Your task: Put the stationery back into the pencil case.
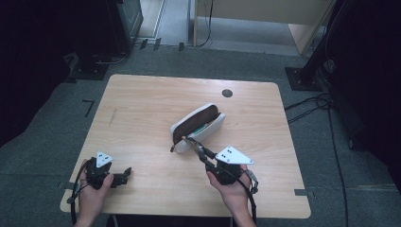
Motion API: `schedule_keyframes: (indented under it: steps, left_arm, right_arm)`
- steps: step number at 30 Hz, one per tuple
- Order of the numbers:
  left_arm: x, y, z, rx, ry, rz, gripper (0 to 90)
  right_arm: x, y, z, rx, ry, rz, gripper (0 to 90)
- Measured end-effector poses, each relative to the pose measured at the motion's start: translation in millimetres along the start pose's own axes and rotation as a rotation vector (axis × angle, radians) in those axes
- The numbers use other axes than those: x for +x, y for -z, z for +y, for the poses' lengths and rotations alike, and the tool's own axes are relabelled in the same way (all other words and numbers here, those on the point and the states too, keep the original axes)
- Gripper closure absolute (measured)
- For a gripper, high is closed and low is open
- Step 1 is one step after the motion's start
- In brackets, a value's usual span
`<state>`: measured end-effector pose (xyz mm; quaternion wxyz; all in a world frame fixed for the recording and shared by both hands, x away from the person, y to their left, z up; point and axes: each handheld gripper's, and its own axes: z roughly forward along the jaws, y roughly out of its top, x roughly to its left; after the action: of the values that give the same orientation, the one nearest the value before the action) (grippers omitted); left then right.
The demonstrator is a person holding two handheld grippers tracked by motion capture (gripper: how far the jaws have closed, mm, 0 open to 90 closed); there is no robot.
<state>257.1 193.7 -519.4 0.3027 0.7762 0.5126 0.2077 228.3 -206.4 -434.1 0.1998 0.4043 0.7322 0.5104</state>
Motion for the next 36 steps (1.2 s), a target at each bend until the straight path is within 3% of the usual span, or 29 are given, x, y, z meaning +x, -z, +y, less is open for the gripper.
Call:
schedule_keyframes:
  steps: [7,23,36]
  left_arm:
    - [0.1,0.0,0.0,0.001,0.0,0.0,0.0]
    - [0.2,0.1,0.1,0.001,-0.002,0.0,0.0]
    - [0.1,0.0,0.1,0.0,-0.001,0.001,0.0]
  right_arm:
    - [-20.9,-3.2,16.0,-0.003,-0.006,-0.075,74.0]
    - [-38.9,-24.5,41.1,0.054,-0.028,-0.109,74.0]
    - [-43.8,-34.7,58.6,0.096,0.002,-0.109,73.8]
